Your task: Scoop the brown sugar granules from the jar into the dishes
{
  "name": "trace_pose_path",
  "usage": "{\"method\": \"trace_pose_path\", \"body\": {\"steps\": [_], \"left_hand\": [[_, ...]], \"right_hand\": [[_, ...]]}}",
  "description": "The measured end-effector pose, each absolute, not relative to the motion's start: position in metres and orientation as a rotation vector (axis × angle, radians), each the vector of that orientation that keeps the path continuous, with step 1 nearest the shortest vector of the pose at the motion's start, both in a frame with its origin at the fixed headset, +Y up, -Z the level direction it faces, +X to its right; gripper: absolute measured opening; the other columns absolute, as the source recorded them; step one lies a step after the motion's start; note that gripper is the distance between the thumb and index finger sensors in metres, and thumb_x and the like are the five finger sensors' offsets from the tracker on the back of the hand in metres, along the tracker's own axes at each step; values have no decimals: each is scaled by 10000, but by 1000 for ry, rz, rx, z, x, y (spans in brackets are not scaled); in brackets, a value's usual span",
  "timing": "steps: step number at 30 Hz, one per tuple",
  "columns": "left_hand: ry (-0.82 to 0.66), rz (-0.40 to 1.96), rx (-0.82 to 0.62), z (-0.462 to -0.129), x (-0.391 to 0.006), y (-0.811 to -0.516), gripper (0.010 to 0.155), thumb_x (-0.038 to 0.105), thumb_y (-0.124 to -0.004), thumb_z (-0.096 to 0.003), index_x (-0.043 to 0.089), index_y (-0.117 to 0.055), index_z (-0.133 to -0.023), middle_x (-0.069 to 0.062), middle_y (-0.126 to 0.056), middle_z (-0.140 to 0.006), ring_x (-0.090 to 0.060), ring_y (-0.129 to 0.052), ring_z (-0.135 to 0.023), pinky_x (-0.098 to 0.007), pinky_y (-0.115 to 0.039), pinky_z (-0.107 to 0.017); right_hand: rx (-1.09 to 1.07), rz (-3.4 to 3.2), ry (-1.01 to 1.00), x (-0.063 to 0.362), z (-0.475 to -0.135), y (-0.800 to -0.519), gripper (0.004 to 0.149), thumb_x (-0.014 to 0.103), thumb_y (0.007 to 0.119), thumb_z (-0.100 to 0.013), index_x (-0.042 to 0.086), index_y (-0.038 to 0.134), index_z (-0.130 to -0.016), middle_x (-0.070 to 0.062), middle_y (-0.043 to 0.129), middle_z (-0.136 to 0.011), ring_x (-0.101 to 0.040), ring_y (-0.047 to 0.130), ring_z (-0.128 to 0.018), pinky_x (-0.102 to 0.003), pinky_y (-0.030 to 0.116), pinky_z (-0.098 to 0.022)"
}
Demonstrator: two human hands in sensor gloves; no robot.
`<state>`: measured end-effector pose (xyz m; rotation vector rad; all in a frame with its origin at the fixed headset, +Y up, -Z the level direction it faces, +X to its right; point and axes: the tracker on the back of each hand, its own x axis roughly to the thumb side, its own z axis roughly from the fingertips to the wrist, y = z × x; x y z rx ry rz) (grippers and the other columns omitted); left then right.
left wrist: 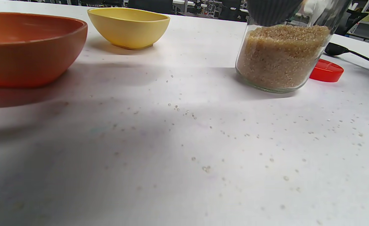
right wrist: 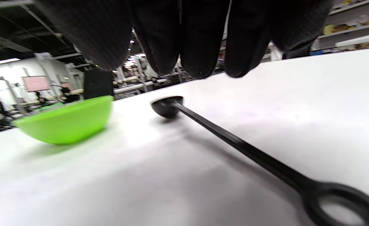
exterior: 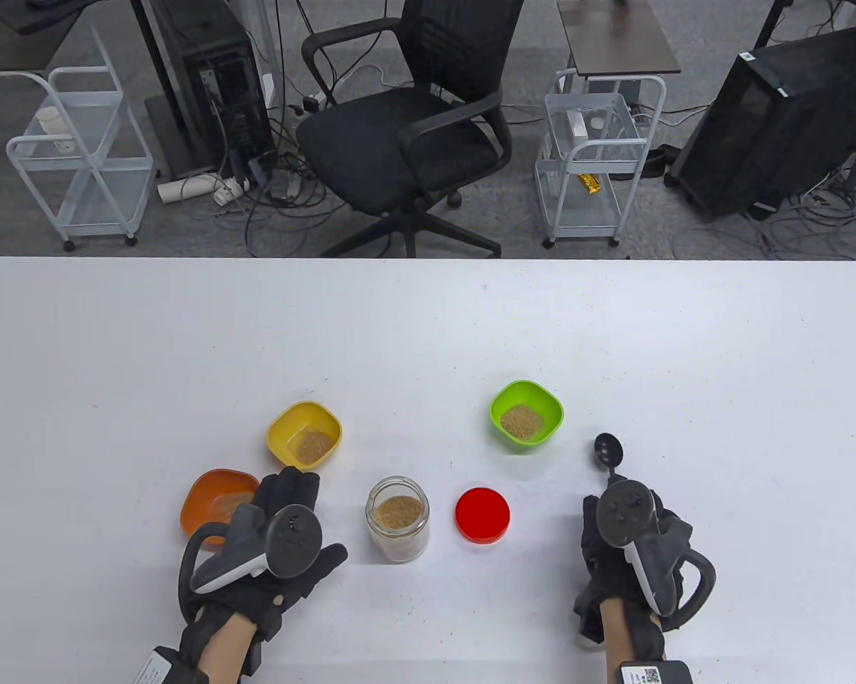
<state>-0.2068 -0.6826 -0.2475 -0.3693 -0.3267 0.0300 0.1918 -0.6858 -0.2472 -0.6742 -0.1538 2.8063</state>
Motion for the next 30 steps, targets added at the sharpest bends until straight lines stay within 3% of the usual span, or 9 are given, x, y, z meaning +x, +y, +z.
{"method": "trace_pose_path", "body": {"steps": [5,12,18,23,30], "left_hand": [[-329,24,-391,-249,-205,-685,977,602,-629,-617,-3,-99,-1172,-303,-104,-1227,-559,-246,-1156,-661,-457,-803],[-333,34,-402,-250,-205,-687,983,606,-632,-615,-3,-97,-1172,-306,-102,-1225,-560,-245,-1155,-661,-457,-804],[-337,17,-403,-250,-203,-687,993,608,-639,-613,-6,-92,-1169,-305,-102,-1226,-560,-247,-1156,-661,-458,-804],[-359,30,-385,-249,-201,-688,1008,611,-657,-606,-9,-95,-1169,-309,-110,-1227,-556,-256,-1160,-661,-462,-806],[-449,348,-423,-257,-199,-698,1145,612,-778,-565,-48,-42,-1144,-338,-145,-1222,-570,-320,-1154,-624,-490,-806]], "right_hand": [[-477,2843,-201,163,-240,-666,611,493,769,-531,218,681,-1070,-154,640,-1170,-546,606,-1025,-699,558,-716],[-219,2908,-236,113,-223,-642,650,498,725,-549,216,586,-1118,-178,469,-1231,-571,438,-1069,-727,471,-727],[-129,2922,-315,90,-211,-649,654,503,718,-552,220,571,-1123,-177,460,-1234,-570,430,-1071,-729,465,-728],[-152,2903,-266,98,-213,-662,649,496,718,-550,213,578,-1117,-177,480,-1225,-567,459,-1063,-722,480,-727],[-174,2821,-229,109,-214,-668,638,486,726,-547,194,608,-1102,-183,532,-1203,-555,523,-1045,-710,515,-720]]}}
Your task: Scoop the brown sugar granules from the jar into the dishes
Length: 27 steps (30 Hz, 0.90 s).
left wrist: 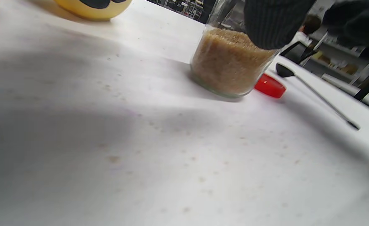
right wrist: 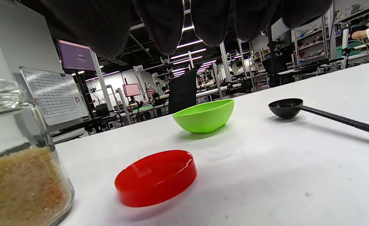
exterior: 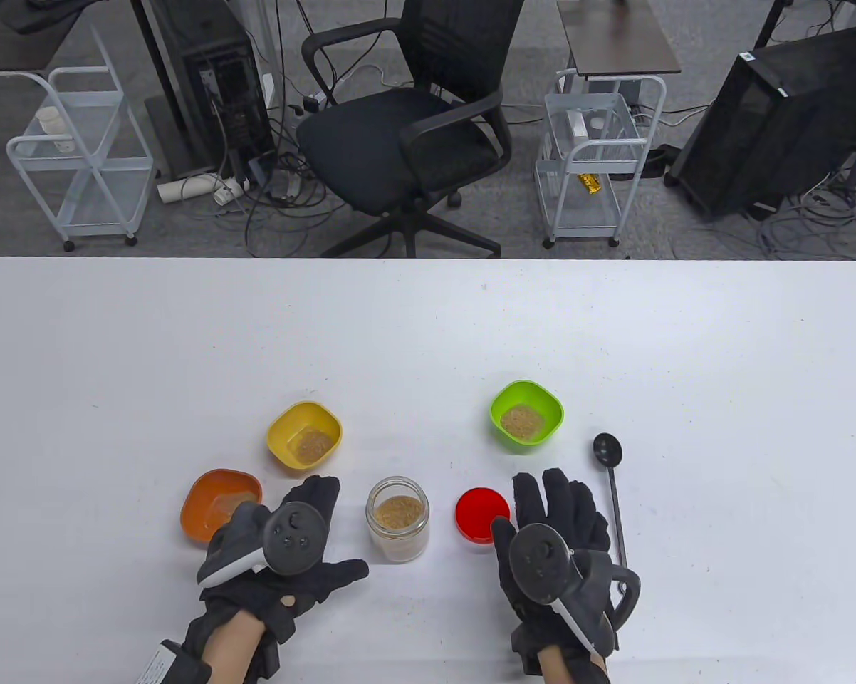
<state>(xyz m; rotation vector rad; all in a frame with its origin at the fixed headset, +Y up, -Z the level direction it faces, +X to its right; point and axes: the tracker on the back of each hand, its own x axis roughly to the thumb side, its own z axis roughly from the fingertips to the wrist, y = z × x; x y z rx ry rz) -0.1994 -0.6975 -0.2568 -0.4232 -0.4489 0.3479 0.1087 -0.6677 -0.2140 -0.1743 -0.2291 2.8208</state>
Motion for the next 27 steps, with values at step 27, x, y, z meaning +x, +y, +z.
{"method": "trace_pose_path", "body": {"steps": [27], "left_hand": [[-494,868,-565,-287,-172,-732,1163,582,-885,-544,86,-37,-1167,-170,-163,-1279,-420,-298,-1245,-570,-398,-881]], "right_hand": [[-141,2749,-160,110,-216,-671,603,478,730,-548,199,656,-1077,-183,593,-1177,-541,600,-1020,-694,563,-711]]}}
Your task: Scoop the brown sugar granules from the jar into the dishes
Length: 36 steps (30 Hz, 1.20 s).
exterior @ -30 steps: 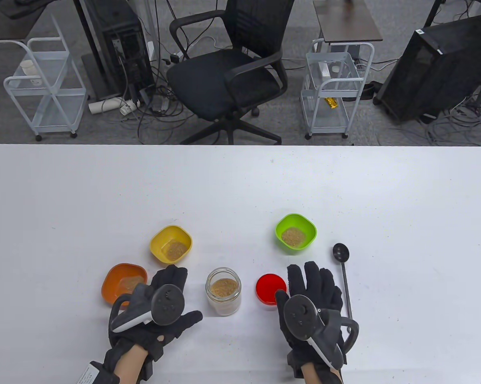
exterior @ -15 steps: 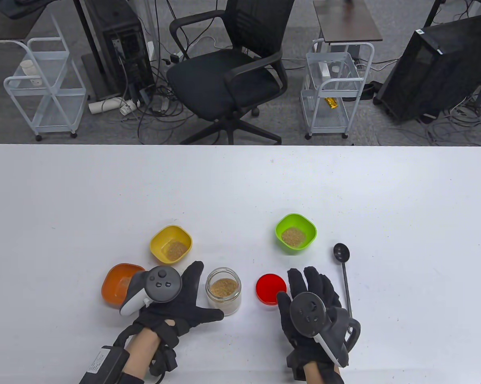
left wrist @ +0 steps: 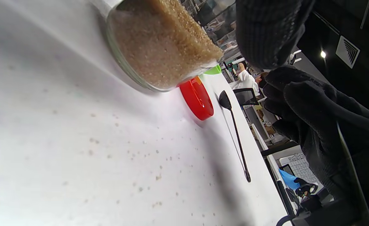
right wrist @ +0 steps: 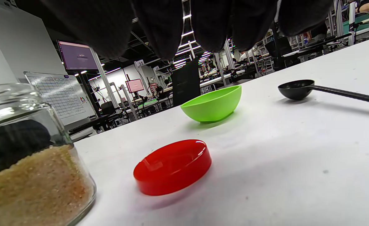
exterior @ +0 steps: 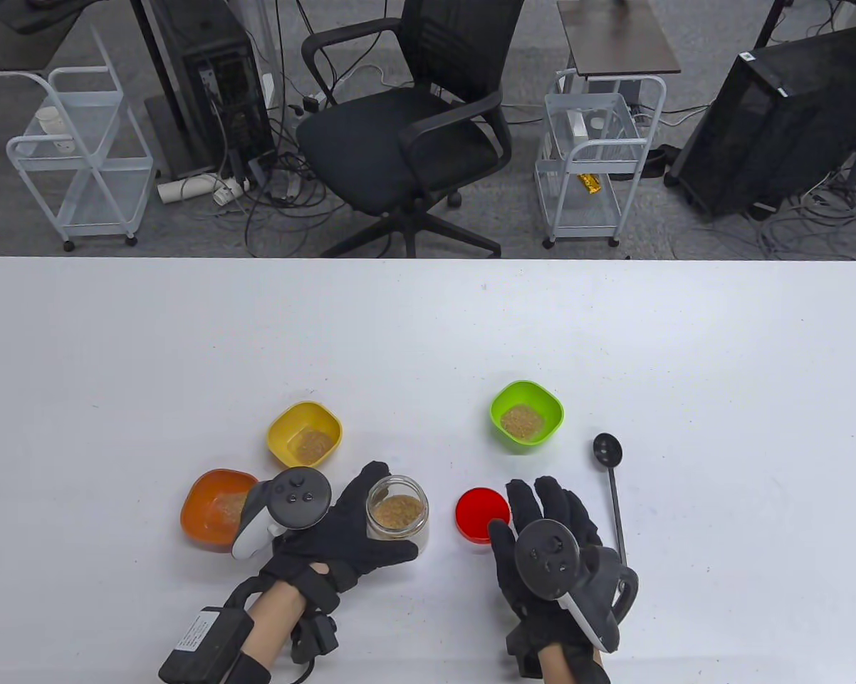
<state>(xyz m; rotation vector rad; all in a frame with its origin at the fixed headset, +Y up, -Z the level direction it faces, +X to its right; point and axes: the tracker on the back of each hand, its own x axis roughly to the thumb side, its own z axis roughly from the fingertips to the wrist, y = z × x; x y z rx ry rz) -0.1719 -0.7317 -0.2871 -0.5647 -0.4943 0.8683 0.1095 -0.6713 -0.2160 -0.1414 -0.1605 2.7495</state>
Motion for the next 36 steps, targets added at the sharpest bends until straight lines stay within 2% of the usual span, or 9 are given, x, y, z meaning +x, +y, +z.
{"method": "trace_pose_path", "body": {"steps": [5,13,17,25,31,36], "left_hand": [[-484,883,-567,-288,-173,-732,1111,587,-908,-539,140,-122,-1184,-113,-256,-1286,-375,-375,-1249,-548,-429,-886],[-473,883,-575,-291,-174,-734,1121,600,-929,-519,163,-138,-1182,-91,-278,-1287,-366,-400,-1251,-528,-476,-890],[-472,881,-577,-290,-174,-734,1122,604,-929,-516,166,-139,-1182,-89,-278,-1288,-362,-402,-1254,-527,-481,-890],[-468,876,-577,-291,-174,-734,1125,598,-936,-512,164,-143,-1183,-87,-287,-1289,-365,-412,-1252,-529,-491,-887],[-471,872,-580,-291,-174,-734,1126,600,-930,-515,158,-137,-1181,-91,-282,-1289,-370,-407,-1252,-530,-489,-889],[-470,872,-587,-291,-174,-734,1130,607,-928,-513,162,-131,-1179,-84,-277,-1290,-362,-402,-1254,-528,-487,-891]], "right_hand": [[-136,2754,-145,109,-217,-672,609,480,732,-546,193,655,-1078,-182,609,-1170,-540,615,-1014,-693,569,-709],[-78,2833,-27,98,-228,-671,668,502,759,-537,172,615,-1100,-197,620,-1166,-553,688,-981,-677,617,-700],[-13,2941,76,80,-240,-672,721,516,790,-519,175,575,-1117,-197,617,-1173,-524,818,-919,-640,715,-664],[23,3120,391,50,-281,-693,835,554,829,-479,189,474,-1141,-209,549,-1203,-522,821,-930,-634,730,-663],[14,3162,554,47,-294,-707,860,562,851,-463,205,464,-1143,-208,536,-1210,-510,819,-933,-634,725,-671],[16,3175,555,46,-298,-712,844,549,862,-461,219,477,-1136,-173,594,-1189,-465,833,-907,-620,713,-678]]}}
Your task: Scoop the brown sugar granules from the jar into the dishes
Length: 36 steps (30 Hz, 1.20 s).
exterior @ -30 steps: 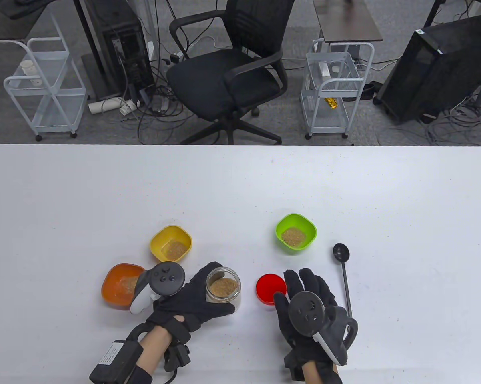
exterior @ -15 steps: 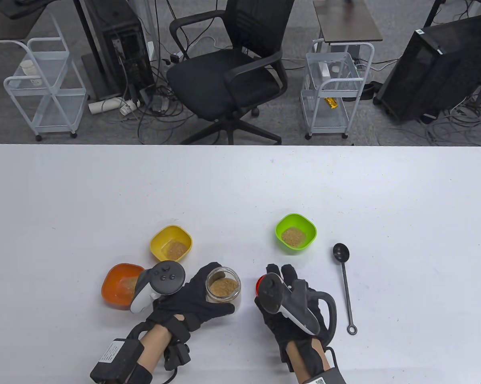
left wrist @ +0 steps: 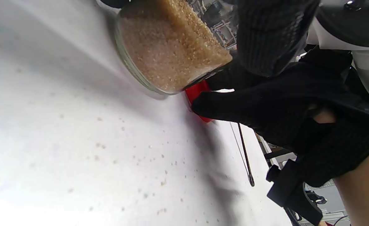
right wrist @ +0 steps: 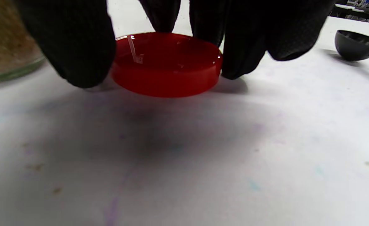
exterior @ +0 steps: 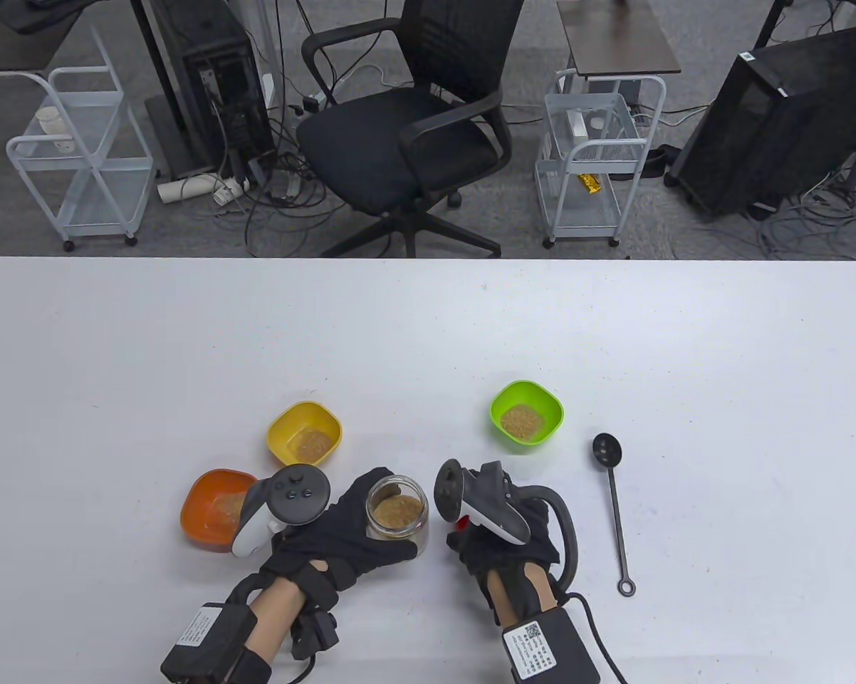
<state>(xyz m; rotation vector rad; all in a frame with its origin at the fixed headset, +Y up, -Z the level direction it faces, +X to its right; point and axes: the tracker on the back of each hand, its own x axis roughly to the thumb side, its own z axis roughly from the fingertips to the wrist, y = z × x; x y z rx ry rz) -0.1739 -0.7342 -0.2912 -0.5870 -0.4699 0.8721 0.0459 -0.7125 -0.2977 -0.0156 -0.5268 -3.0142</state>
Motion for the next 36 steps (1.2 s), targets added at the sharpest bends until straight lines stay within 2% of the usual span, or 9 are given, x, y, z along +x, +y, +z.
{"method": "trace_pose_path", "body": {"steps": [7,11,21,24,30,36], "left_hand": [[-464,864,-592,-291,-174,-734,1130,599,-935,-512,171,-128,-1177,-68,-279,-1290,-355,-407,-1254,-520,-489,-894],[-464,863,-592,-291,-174,-735,1129,596,-935,-514,168,-127,-1176,-70,-277,-1290,-356,-405,-1255,-520,-487,-895],[-464,863,-595,-291,-173,-735,1132,596,-934,-511,167,-125,-1177,-71,-277,-1291,-353,-403,-1256,-519,-484,-897],[-464,863,-595,-291,-173,-735,1131,596,-934,-511,165,-127,-1177,-75,-279,-1291,-353,-401,-1256,-518,-484,-897],[-464,862,-594,-292,-174,-735,1131,595,-934,-510,164,-129,-1177,-77,-279,-1291,-360,-406,-1254,-519,-485,-896],[-462,861,-593,-292,-174,-735,1132,594,-936,-508,160,-133,-1177,-80,-287,-1291,-374,-414,-1253,-521,-489,-894]], "right_hand": [[-57,-3035,-471,48,-298,-714,820,548,876,-458,213,528,-1121,-170,657,-1145,-442,860,-865,-619,714,-677],[-92,-3044,-408,51,-294,-704,834,576,875,-456,198,539,-1120,-186,674,-1123,-438,875,-840,-628,717,-672],[-222,-3097,-199,45,-277,-618,842,574,873,-457,183,535,-1122,-201,663,-1122,-455,862,-854,-647,704,-678],[-312,-3121,-185,32,-272,-603,839,574,872,-457,183,537,-1121,-203,666,-1121,-455,862,-856,-647,705,-678],[-478,-3073,-248,-5,-270,-600,837,574,864,-461,180,534,-1122,-204,668,-1123,-456,867,-855,-648,710,-675],[-550,-3026,-289,-30,-273,-606,835,575,860,-462,182,532,-1121,-201,669,-1123,-452,874,-855,-648,717,-672]]}}
